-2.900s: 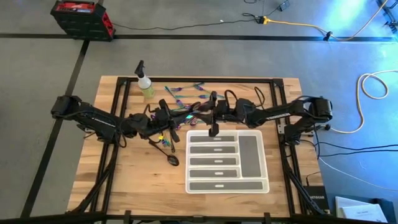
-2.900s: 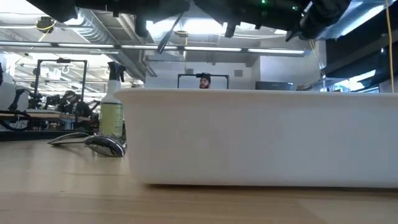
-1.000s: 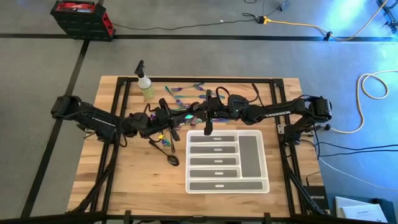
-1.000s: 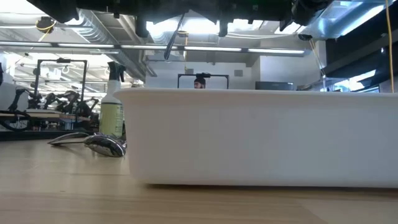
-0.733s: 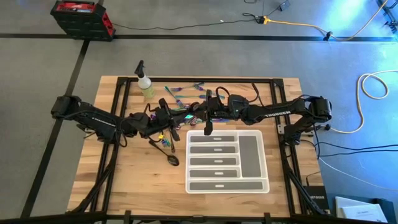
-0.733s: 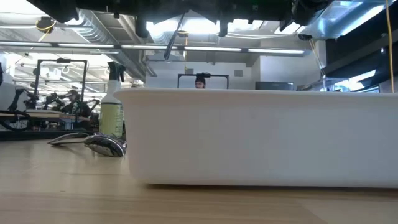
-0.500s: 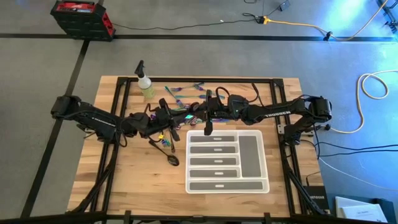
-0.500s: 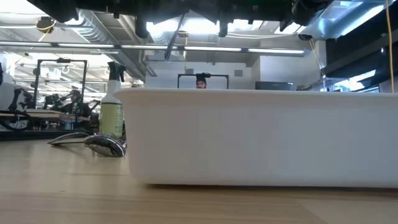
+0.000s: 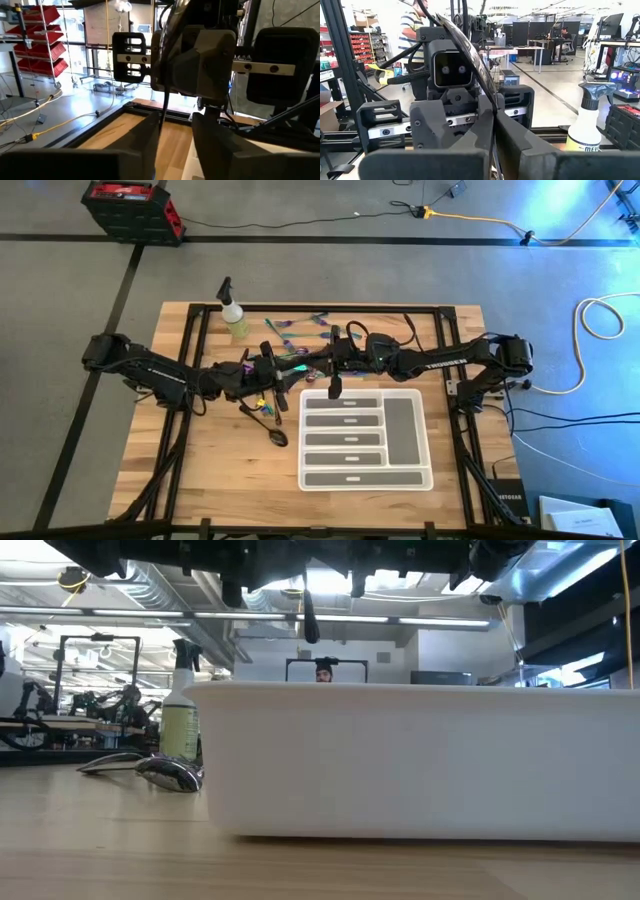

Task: Sort silverware
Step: Put the black spoon into the white silverware tray

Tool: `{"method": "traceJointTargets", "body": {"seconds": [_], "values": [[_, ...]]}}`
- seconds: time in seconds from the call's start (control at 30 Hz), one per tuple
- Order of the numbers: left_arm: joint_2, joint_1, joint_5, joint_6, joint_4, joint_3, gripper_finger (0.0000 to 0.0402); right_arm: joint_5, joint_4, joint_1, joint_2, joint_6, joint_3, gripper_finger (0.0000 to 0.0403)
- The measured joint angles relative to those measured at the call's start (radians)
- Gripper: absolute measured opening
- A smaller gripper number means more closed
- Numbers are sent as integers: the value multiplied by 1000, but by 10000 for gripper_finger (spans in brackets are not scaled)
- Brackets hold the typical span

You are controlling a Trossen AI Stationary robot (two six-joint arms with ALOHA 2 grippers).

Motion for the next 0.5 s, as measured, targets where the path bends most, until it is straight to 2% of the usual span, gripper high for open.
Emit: {"method": "traceJointTargets", "body": {"seconds": [0.2,0.37,0.5], "values": [[0,6,0,-5,1,0,134,6,-1,-1,0,0,1,2],[0,6,-1,5,-2,0,136,6,-3,-1,0,-1,1,1],[0,6,-39,25,-43,0,136,-4,-8,-1,0,-5,1,1]]}}
